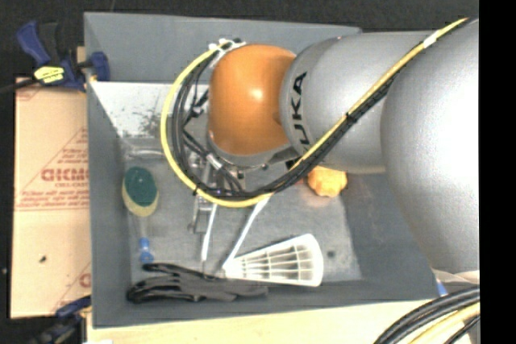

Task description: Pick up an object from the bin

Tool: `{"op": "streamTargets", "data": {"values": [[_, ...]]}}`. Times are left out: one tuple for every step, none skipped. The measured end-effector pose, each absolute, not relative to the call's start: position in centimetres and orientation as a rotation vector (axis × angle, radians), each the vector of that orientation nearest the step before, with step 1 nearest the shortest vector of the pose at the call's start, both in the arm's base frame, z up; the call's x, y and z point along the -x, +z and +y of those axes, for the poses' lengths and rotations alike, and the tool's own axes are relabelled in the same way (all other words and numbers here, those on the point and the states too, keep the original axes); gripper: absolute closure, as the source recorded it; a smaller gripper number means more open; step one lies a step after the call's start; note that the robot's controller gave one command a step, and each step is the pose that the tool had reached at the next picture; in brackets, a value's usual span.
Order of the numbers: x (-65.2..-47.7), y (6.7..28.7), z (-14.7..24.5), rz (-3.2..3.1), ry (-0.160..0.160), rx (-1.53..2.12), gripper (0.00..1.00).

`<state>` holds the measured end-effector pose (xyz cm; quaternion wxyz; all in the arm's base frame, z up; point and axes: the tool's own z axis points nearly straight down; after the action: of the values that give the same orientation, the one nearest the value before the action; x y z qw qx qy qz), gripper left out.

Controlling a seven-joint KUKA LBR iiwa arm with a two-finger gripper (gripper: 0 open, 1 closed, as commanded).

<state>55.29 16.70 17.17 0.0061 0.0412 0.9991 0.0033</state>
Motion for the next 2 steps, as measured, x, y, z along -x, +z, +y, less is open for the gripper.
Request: {"op": "streamTargets", "data": {"values": [[-52.6, 15.1, 16.1, 3.081, 0.005, 0.557, 0.00], [-51.8, 14.6, 11.6, 3.129, 0.000, 0.189, 0.00]]}}
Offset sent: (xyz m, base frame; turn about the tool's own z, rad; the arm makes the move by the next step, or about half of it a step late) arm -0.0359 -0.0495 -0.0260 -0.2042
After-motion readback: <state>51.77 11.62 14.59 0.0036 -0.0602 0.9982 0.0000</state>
